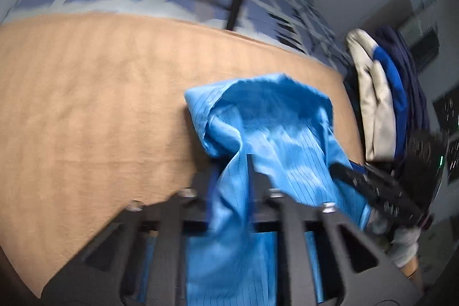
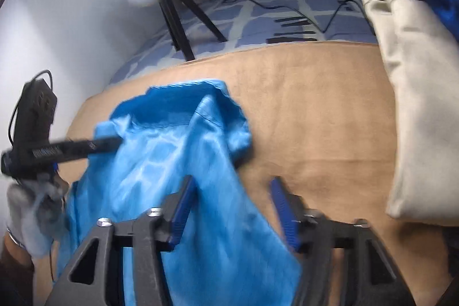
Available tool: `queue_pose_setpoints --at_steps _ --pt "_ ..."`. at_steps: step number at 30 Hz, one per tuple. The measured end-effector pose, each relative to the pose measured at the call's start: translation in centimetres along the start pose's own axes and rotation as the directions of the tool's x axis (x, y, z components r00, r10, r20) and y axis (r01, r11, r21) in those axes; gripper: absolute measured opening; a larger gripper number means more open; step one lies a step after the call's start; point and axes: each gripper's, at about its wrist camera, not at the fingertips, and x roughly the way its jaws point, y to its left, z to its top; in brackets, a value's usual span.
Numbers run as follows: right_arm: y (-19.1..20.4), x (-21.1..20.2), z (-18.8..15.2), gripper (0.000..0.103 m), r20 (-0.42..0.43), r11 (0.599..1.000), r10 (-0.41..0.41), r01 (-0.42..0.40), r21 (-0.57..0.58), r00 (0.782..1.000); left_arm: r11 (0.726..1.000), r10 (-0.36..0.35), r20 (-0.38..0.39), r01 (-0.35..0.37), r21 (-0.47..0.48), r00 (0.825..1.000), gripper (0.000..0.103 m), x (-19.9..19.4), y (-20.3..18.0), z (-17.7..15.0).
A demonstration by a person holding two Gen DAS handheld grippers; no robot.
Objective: Fold large clothes
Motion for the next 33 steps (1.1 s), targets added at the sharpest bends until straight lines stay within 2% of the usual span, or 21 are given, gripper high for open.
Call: queue_pose_setpoints --at_steps 1,3,10,18,25,33 --pt "0.2 0.2 0.1 0.007 -0.014 1.0 0.024 -0.024 0.009 1.0 1.0 -0.008 0.017 0.008 0.028 1.0 0.005 -0.4 -0.6 -0.2" --pt "1.2 -0.2 0.2 0.001 0.008 1.0 0.007 -0.007 -0.02 1.0 0.999 -0.02 0.045 0.018 0.039 0.999 0.004 -1.5 -1.1 -0.3" --pt "3.4 -5.6 0.1 0.0 0.156 0.998 0.012 -0.003 -0.061 0.988 0.997 -0.067 0.135 0.061 0.052 0.989 0.003 -7.5 -1.9 -1.3" --pt "7.5 -12.9 -3.2 0.0 0.222 0.99 0.034 -0.003 -0.142 0.974 0.991 -0.079 0.189 0.057 0.12 0.979 0.001 -15.1 -5.2 -6.7" --pt "11.0 -19.4 -9.6 0.0 0.268 0.978 0.025 0.033 -0.208 0.963 0.986 -0.093 0.223 0.058 0.158 0.97 0.001 -20.8 -7.7 -14.7" --pt "12.0 -23.4 -19.8 0.0 0.255 0.977 0.018 0.037 -0.21 0.967 0.979 -0.09 0.194 0.052 0.195 0.977 0.001 -23.3 -9.8 -25.3"
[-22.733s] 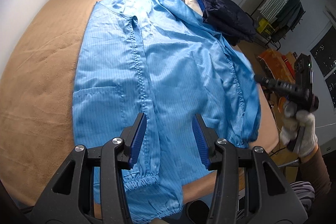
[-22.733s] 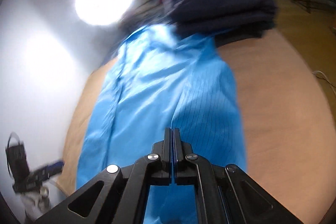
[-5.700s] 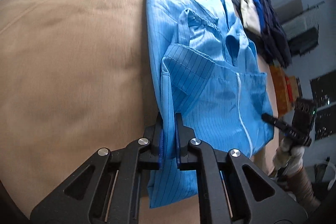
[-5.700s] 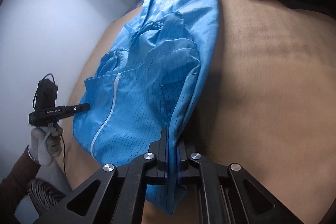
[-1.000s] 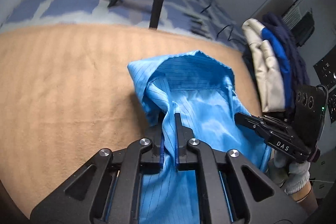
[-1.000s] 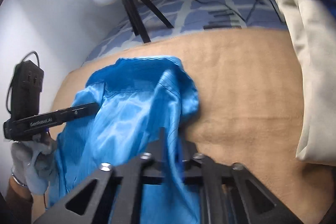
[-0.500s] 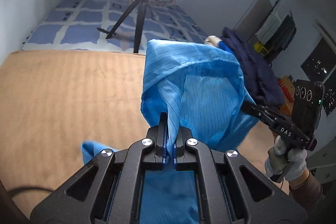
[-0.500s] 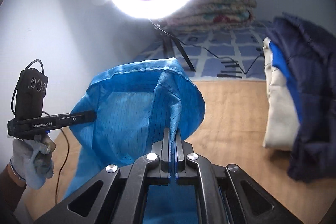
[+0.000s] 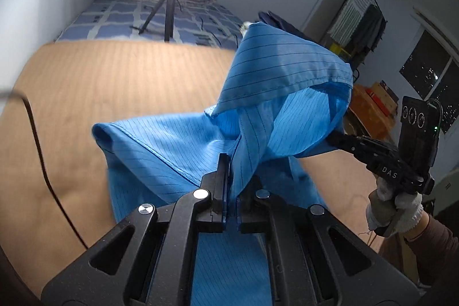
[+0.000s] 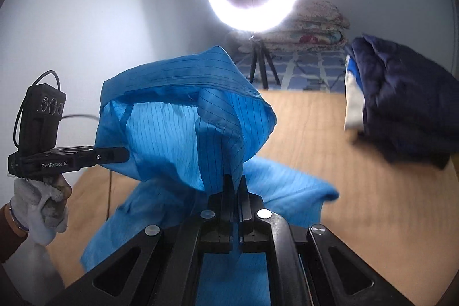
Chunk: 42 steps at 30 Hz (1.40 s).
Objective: Fold large clothes
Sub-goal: 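Lay the folded jacket down on the blanket and open both tools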
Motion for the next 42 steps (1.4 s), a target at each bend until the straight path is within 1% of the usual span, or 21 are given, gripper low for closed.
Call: queue_pose_setpoints --at_steps 6,10,13,14,16,17,18,19,22,23,25,27,29,30,34,35,36,38,39,40,42 --pt "1.5 -3.0 -5.8 0.0 -0.033 1.0 0.012 -0.012 0.012 0.999 1.0 0.007 -0.03 -0.007 -0.018 1.0 0.001 -2.1 -1.6 -6.8" --pt "2.9 -3.8 -9.5 0.0 -0.071 0.999 -0.001 -0.002 -0.032 0.997 0.999 0.042 -0.078 -0.041 0.009 0.996 0.001 -2.4 -2.4 -11.2" --pt "3.3 -3.8 -11.8 0.0 -0.104 0.998 -0.014 0.008 -0.061 0.994 0.998 0.06 -0.114 -0.058 0.027 0.992 0.002 -2.4 -2.5 -13.3" --pt "3.3 -4.0 -12.4 0.0 -0.11 0.998 -0.011 0.004 -0.062 0.994 0.997 0.074 -0.12 -0.071 0.032 0.99 0.006 -2.7 -2.5 -13.9" --pt "3.5 -4.8 -13.5 0.008 -0.127 0.996 -0.011 0.0 -0.091 0.992 0.997 0.076 -0.126 -0.071 0.043 0.989 0.017 -3.9 -2.6 -15.2" --pt "3.7 -5.3 -14.0 0.013 -0.133 0.994 -0.015 0.001 -0.106 0.991 0.996 0.077 -0.125 -0.071 0.048 0.989 0.024 -4.4 -2.4 -15.4" --pt "3.8 -6.1 -14.6 0.025 -0.141 0.992 -0.013 -0.005 -0.124 0.99 0.996 0.075 -0.125 -0.069 0.05 0.989 0.027 -5.3 -2.4 -16.1" --pt "3.7 -7.0 -15.2 0.029 -0.144 0.991 -0.017 -0.002 -0.134 0.989 0.997 0.068 -0.122 -0.063 0.044 0.99 0.03 -6.2 -2.5 -16.8" --pt "2.2 -9.2 -16.1 0.03 -0.159 0.996 -0.005 -0.01 -0.093 0.987 0.998 0.06 -0.093 -0.059 0.01 0.994 0.042 -9.1 -1.6 -17.3" --pt "1.6 -9.9 -16.2 0.031 -0.154 0.997 0.004 -0.015 -0.069 0.988 0.998 0.054 -0.076 -0.055 -0.017 0.996 0.048 -9.8 -0.8 -16.9" --pt "-0.2 -11.0 -15.8 0.046 -0.122 1.0 0.018 -0.016 0.015 0.992 0.992 0.037 -0.048 -0.043 -0.116 0.998 0.058 -10.6 1.4 -15.4" --pt "-2.4 -10.9 -14.9 0.057 -0.097 0.991 0.046 -0.033 0.128 0.994 0.973 0.014 -0.036 -0.022 -0.229 0.999 0.061 -10.4 4.0 -13.7" --pt "-3.8 -10.2 -14.3 0.062 -0.091 0.971 0.086 -0.064 0.231 0.992 0.942 -0.024 -0.025 0.014 -0.335 0.999 0.061 -9.4 6.4 -12.2" --pt "-4.7 -9.3 -13.7 0.064 -0.091 0.957 0.101 -0.071 0.282 0.991 0.926 -0.016 -0.018 0.008 -0.378 1.0 0.061 -8.9 7.4 -11.6" --pt "-6.5 -5.7 -12.2 0.064 -0.095 0.915 0.135 -0.088 0.393 0.986 0.855 -0.062 -0.013 0.046 -0.517 0.998 0.061 -5.6 10.5 -9.8" --pt "-6.9 -4.9 -11.7 0.064 -0.098 0.908 0.14 -0.088 0.411 0.985 0.851 -0.075 -0.019 0.054 -0.523 0.997 0.055 -5.0 10.6 -9.6" --pt "-7.4 -4.0 -11.4 0.063 -0.097 0.895 0.148 -0.092 0.437 0.984 0.852 -0.071 -0.031 0.044 -0.521 0.997 0.047 -4.4 10.7 -9.4" --pt "-7.9 -2.7 -11.2 0.058 -0.096 0.878 0.16 -0.097 0.468 0.982 0.856 -0.061 -0.072 0.015 -0.516 0.996 0.013 -3.2 10.6 -9.5" --pt "-8.1 -2.1 -11.3 0.046 -0.098 0.87 0.168 -0.1 0.484 0.981 0.858 -0.062 -0.084 0.01 -0.514 0.995 0.006 -2.7 10.6 -9.5" --pt "-8.3 -1.5 -11.3 0.022 -0.108 0.862 0.187 -0.11 0.495 0.976 0.859 -0.059 -0.087 0.006 -0.512 0.994 0.005 -2.4 10.6 -9.5" --pt "-8.1 -1.0 -11.4 0.002 -0.123 0.854 0.22 -0.13 0.503 0.968 0.86 -0.068 -0.069 0.024 -0.51 0.995 0.003 -3.0 10.3 -9.7"
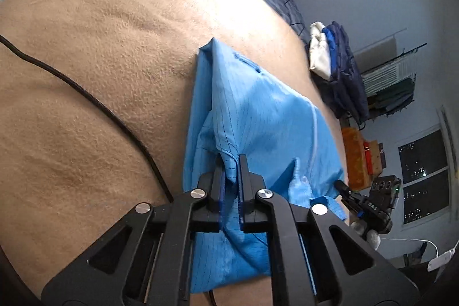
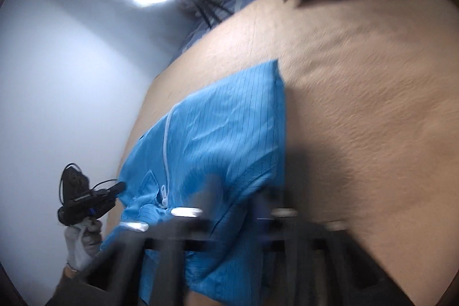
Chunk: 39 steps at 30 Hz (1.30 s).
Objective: Fold large clothes
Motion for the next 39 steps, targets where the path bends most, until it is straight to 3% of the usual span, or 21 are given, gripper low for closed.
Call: queue_pose_setpoints --at_steps 3,5,11,12,14,15,17,19,21,26,31,33,36,39 --pt "0.8 -1.1 -0.3 0.0 0.009 0.999 0.031 -0.031 -0.019 0.999 1.0 -0.021 0.013 0.021 0.015 1.0 0.002 -1.5 -0.3 -0.8" --pt "1.1 -1.9 -0.8 0.0 0.008 0.998 0.054 -0.054 -0.021 0.999 0.997 0.039 0.013 -0.04 0.064 0.999 0.002 -1.3 -0.3 -1.1" --pt "0.5 1.0 -2.7 0.0 -0.072 0.993 -0.098 0.093 -0.072 0.993 0.982 0.151 -0.027 -0.147 0.116 0.988 0.004 1.9 0.3 -1.7" --pt "0.9 1.1 -2.9 0.002 -0.065 0.988 -0.126 0.119 -0.102 0.99 0.981 0.151 -0.018 -0.148 0.125 0.988 0.007 1.5 0.0 -1.8" --pt "1.9 0.4 -3.0 0.009 -0.06 0.98 -0.143 0.133 -0.145 0.988 0.972 0.178 0.007 -0.177 0.155 0.984 0.025 0.3 -0.5 -2.1" --pt "2.6 -0.4 -3.2 0.019 -0.048 0.972 -0.158 0.147 -0.183 0.986 0.964 0.195 0.041 -0.2 0.177 0.98 0.026 -0.8 -1.0 -2.3" --pt "3.9 -2.2 -3.3 0.026 -0.018 0.959 -0.144 0.135 -0.248 0.989 0.957 0.181 0.077 -0.194 0.217 0.98 0.026 -2.6 -2.0 -3.2" --pt "5.7 -3.9 -3.8 0.039 -0.038 0.939 -0.044 0.028 -0.342 0.998 0.953 0.143 0.079 -0.159 0.259 0.987 0.026 -3.7 -3.3 -4.1" --pt "7.3 -4.4 -4.4 0.045 -0.071 0.899 -0.023 -0.01 -0.438 0.997 0.939 0.1 0.06 -0.114 0.324 0.993 0.026 -4.2 -5.3 -5.6" --pt "11.0 -3.7 -7.5 0.056 -0.146 0.765 -0.062 -0.047 -0.643 0.987 0.905 0.057 -0.031 -0.038 0.424 0.998 0.026 -2.9 -9.0 -8.2" --pt "13.1 -0.5 -10.2 0.058 -0.142 0.566 -0.221 0.008 -0.824 0.965 0.876 0.064 -0.102 -0.007 0.483 0.993 0.026 0.0 -10.8 -9.8" --pt "13.6 0.6 -10.6 0.057 -0.124 0.504 -0.265 0.028 -0.863 0.956 0.871 0.071 -0.121 -0.002 0.491 0.99 0.026 0.8 -10.6 -10.3" --pt "14.1 1.5 -9.6 0.054 -0.1 0.467 -0.279 0.043 -0.883 0.955 0.872 0.084 -0.137 -0.006 0.49 0.987 0.026 1.6 -10.1 -10.8" --pt "14.4 2.9 -7.9 0.045 -0.129 0.48 -0.253 0.008 -0.877 0.959 0.877 0.088 -0.146 -0.008 0.48 0.985 0.026 1.7 -9.4 -11.1"
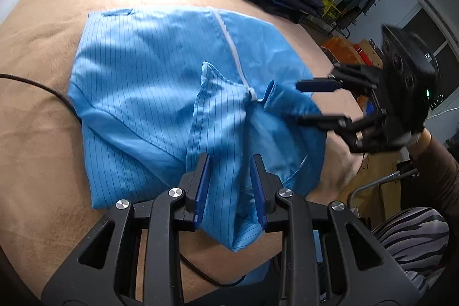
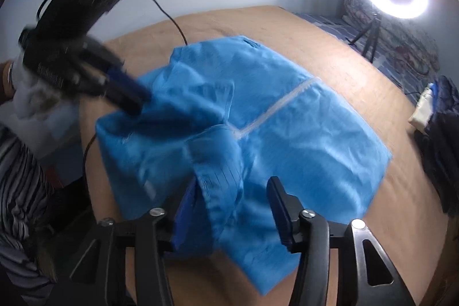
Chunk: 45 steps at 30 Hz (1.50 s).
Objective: Fold large clothes
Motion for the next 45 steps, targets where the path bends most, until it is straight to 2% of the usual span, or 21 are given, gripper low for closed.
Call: queue_pose_setpoints --at_steps 3,5,6,7,9,11,13,18,22,25,26,30,33,34,36,38,39,42,43,44,45 --pt "-1.5 1.3 1.0 0.028 -0.006 0.991 0.114 -0.113 0.065 0.994 1.0 0.01 -0.003 -0.01 0.01 1.0 0.026 -0.1 0.3 -0.2" --pt "-3.5 2.1 0.9 0.023 0.024 0.953 0.236 -0.236 0.189 0.972 1.0 0.005 -0.003 -0.005 0.013 1.0 0.026 -0.2 0.2 -0.2" --pt "-4.9 2.3 0.6 0.022 0.059 0.909 0.312 -0.316 0.273 0.948 1.0 0.004 -0.004 -0.004 0.018 1.0 0.026 -0.3 0.1 -0.2" --pt "-5.8 2.2 0.1 0.022 0.087 0.884 0.337 -0.347 0.313 0.938 1.0 0.008 -0.003 -0.008 0.027 1.0 0.026 -0.3 0.0 -0.1" --pt "-6.8 1.6 -0.6 0.022 0.098 0.89 0.29 -0.306 0.337 0.952 0.999 0.011 0.0 -0.011 0.031 1.0 0.026 -0.6 0.0 -0.2" --pt "-7.1 0.6 -1.4 0.026 0.111 0.892 0.282 -0.303 0.335 0.953 0.999 -0.014 -0.002 0.014 0.035 1.0 0.026 -0.8 -0.3 -0.2" --pt "-6.4 -0.6 -1.9 0.039 0.109 0.915 0.256 -0.277 0.295 0.961 0.998 -0.027 -0.008 0.028 0.059 1.0 0.026 -0.8 -1.1 -0.1" --pt "-2.1 -1.3 -2.6 0.045 0.034 0.966 0.216 -0.219 0.135 0.976 0.996 -0.035 -0.01 0.036 0.083 0.999 0.026 -0.1 -2.1 0.5" --pt "0.2 -0.5 -2.4 0.042 0.003 0.997 0.083 -0.083 0.004 0.997 0.995 -0.022 -0.03 0.025 0.093 0.999 0.026 0.6 -2.5 0.3" --pt "0.6 0.0 -1.5 0.039 0.019 0.997 -0.034 0.036 -0.07 0.999 0.995 -0.008 -0.041 0.012 0.099 0.999 0.026 0.8 -2.5 0.0" --pt "0.5 -0.1 -1.3 0.038 0.029 0.996 -0.045 0.047 -0.075 0.999 0.995 -0.005 -0.043 0.009 0.095 0.999 0.026 0.7 -2.3 -0.1" --pt "-1.6 -0.8 0.4 0.033 0.074 1.0 -0.02 0.021 -0.007 0.997 0.996 -0.001 -0.041 0.005 0.084 0.999 0.026 0.4 -1.9 -0.2" --pt "-3.7 -0.8 0.9 0.027 0.093 0.991 0.079 -0.089 0.104 0.992 0.996 0.002 -0.038 0.001 0.086 0.999 0.026 0.1 -1.7 -0.2" --pt "-4.1 -0.4 0.9 0.021 0.1 0.981 0.122 -0.136 0.141 0.987 0.996 0.002 -0.038 0.002 0.087 0.999 0.026 0.1 -1.7 -0.2" --pt "-5.9 0.3 0.1 0.015 0.126 0.93 0.231 -0.257 0.263 0.965 0.996 0.003 -0.035 0.0 0.087 0.999 0.026 0.2 -1.6 -0.2" --pt "-7.9 1.5 -1.3 0.013 0.187 0.822 0.361 -0.406 0.4 0.914 0.997 -0.002 -0.034 0.005 0.079 0.999 0.026 0.3 -1.3 -0.1" --pt "-9.0 2.3 -2.3 0.012 0.24 0.734 0.43 -0.492 0.469 0.87 0.997 -0.008 -0.034 0.011 0.074 0.999 0.026 0.4 -1.2 -0.2" --pt "-10.1 4.0 -4.3 0.012 0.342 0.592 0.485 -0.59 0.549 0.805 0.997 -0.006 -0.041 0.009 0.071 0.999 0.026 0.8 -1.0 -0.3" --pt "-10.3 4.8 -5.0 0.007 0.38 0.53 0.512 -0.632 0.566 0.77 0.998 -0.003 -0.042 0.005 0.067 0.999 0.026 0.9 -0.9 -0.4" --pt "-10.4 5.3 -5.4 0.007 0.391 0.501 0.521 -0.643 0.58 0.759 0.998 0.0 -0.044 0.003 0.064 0.999 0.026 0.9 -0.8 -0.4" --pt "-10.5 5.9 -5.7 0.006 0.348 0.523 0.499 -0.595 0.61 0.794 0.998 -0.001 -0.046 0.004 0.061 0.999 0.026 1.0 -0.6 -0.4"
